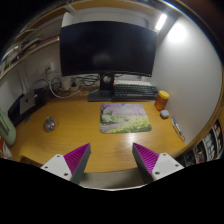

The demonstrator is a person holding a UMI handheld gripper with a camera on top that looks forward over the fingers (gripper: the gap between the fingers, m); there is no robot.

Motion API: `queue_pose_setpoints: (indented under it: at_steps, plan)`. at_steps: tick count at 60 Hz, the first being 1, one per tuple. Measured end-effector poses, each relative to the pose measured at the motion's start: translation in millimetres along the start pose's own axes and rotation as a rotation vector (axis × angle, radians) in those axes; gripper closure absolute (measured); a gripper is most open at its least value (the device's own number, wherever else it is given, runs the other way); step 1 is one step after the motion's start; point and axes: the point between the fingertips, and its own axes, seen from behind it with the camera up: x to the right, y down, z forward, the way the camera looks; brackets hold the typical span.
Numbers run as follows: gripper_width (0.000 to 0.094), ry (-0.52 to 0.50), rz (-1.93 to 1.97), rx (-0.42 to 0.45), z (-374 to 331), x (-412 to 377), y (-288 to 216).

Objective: Arrange mouse

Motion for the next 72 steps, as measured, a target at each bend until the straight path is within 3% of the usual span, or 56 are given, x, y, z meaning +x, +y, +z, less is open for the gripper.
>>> queue_pose_setpoints:
  at_steps: [26,49,72]
  plan:
    - [0.0068,-0.259,-0.074,0.091,32,-196,15]
    - [0.0076,-0.25,-0.064,0.087,106,-294,18]
    - [0.0072,-0.166,-0.053,0.082,183,-311,-13]
